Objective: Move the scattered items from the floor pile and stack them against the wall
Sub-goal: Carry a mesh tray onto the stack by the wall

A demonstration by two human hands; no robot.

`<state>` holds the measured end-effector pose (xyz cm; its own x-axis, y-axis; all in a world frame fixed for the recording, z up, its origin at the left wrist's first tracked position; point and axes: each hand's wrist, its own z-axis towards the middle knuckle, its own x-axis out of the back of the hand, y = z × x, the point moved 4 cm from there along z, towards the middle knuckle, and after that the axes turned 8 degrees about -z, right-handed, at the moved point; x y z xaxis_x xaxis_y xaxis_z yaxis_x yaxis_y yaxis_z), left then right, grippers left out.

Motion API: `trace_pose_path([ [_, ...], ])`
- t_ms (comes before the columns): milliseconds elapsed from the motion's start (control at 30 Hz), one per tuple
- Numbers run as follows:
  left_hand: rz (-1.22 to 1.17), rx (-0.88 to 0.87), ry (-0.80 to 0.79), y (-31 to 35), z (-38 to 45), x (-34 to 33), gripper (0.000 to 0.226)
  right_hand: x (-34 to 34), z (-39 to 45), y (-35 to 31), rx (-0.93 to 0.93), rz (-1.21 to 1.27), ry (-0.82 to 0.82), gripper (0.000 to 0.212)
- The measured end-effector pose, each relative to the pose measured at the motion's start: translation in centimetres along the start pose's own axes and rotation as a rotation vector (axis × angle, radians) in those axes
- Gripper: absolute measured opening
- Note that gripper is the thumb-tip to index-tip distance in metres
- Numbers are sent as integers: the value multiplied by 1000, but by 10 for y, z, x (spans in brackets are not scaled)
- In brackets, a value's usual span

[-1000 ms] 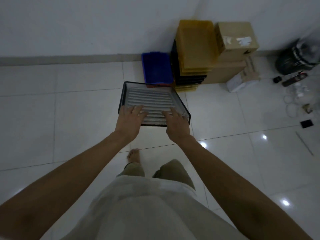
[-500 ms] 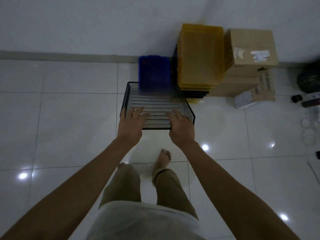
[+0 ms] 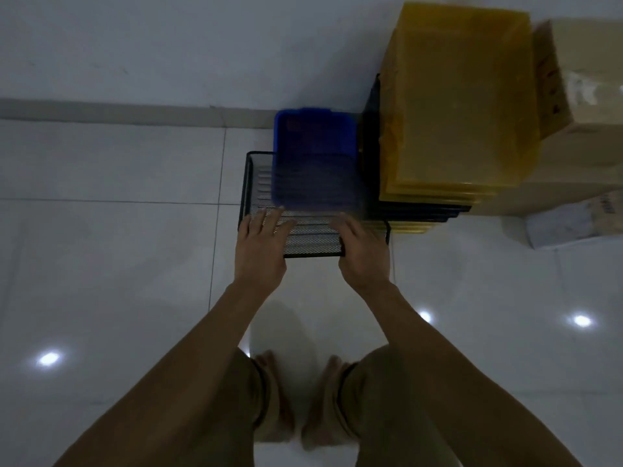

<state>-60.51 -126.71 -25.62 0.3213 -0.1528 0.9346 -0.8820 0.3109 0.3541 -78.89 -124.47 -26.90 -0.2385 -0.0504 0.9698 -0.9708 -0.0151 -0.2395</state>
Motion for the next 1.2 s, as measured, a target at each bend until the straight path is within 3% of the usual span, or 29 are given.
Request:
trace_pose_path([
  [267,-25,-33,132,-63,43,-148,66,-145,46,43,69,-47,157,60],
  [367,-18,-5,182,-79,63,-181,67,-175,73,54,132,-94,202,57],
  [467,29,-55,179,-85,91,-198,61,-196,88,68,62,-60,227,59],
  [667,90,-21,40,-98,111,-213,65,-230,98,76,31,-16,37,60],
  [967,-73,-3,-238,-128,111,-242,87,-240,98,73,25,-166,-237,80],
  [1067,-136,-25,-208,-131,113,-244,87,-241,102,71,-15,-198,-262,81],
  [1200,-321,-92,-66,-131,121,-239,68,-236,110,76,-87,-220,-238,73],
])
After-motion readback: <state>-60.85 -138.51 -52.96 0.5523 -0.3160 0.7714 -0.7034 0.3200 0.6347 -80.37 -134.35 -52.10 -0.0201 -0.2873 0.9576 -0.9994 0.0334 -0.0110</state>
